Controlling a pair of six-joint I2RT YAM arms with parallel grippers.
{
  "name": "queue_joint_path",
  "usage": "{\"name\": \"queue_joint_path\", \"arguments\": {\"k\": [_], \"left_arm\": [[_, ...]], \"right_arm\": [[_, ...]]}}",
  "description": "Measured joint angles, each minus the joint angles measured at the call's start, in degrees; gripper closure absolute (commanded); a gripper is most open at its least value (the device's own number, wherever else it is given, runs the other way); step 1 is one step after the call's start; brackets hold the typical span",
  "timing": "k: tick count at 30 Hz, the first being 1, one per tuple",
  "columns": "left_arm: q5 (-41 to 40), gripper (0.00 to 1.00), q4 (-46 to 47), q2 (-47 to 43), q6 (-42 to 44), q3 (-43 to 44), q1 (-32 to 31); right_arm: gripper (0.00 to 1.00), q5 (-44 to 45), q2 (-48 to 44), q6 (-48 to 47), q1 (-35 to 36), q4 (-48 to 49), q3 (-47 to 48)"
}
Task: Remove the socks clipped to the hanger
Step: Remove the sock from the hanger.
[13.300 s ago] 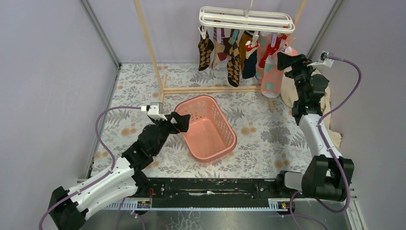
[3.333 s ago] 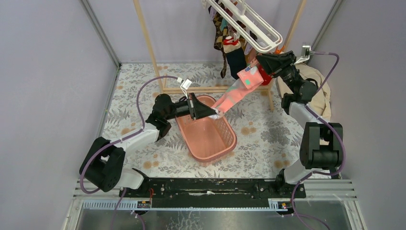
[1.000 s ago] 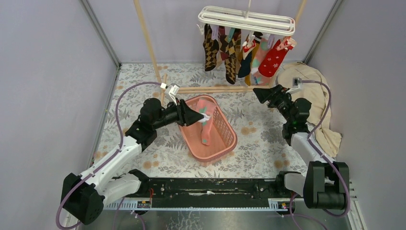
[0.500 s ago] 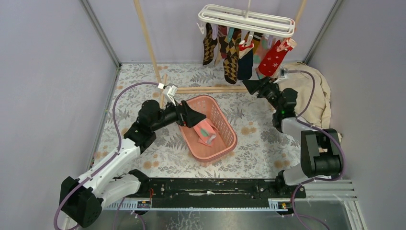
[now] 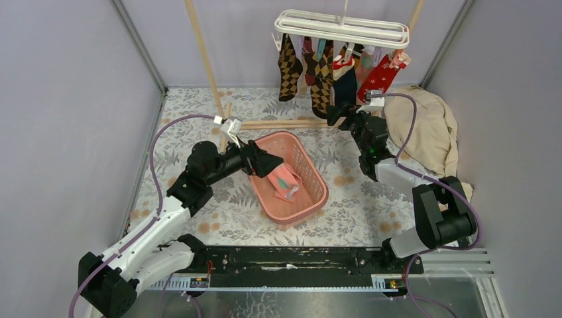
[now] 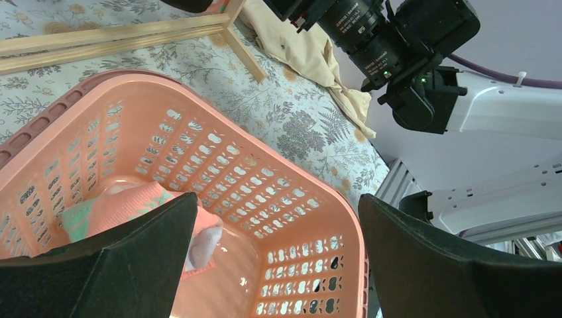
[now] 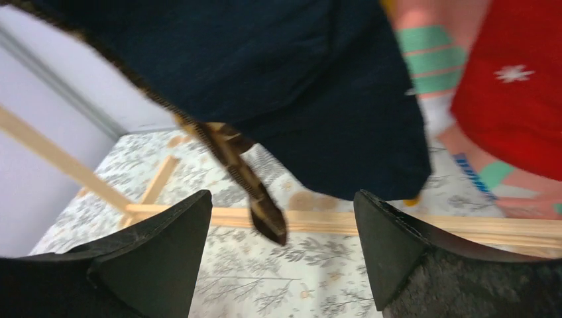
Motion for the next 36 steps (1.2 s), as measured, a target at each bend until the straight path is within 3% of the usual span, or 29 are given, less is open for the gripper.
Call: {"name": "queue_joint_path", "arguments": {"k": [6,23,25,32,36], "left_arm": [[-1.11,0.01,0.00,0.33,0.22,0.31,-0.79],[-2.40,0.01,-0.13,2.51,1.11,1.18,-2.23],[-2.64,0.01,-0.17,2.73,1.31,1.27,-2.23],[-2.80,0.01,-0.22,3.26,1.75,1.29,-2.27],[-2.86,0.01,-0.24,3.26,1.90,1.29,-2.27]], "right_arm": [[0.12,6.73,0.92,-3.26,0.00,0.68,0.26],[0.05,10.60,11.54,-7.48,0.00,8.22,6.80],[0.13,10.54,12.63,-7.69,0.00,10.51,7.10],[0.64,10.60,14.75,-7.87,0.00,15.82,7.50],[0.83,10.67,14.23,-7.63,0.00,19.28,5.57]]}}
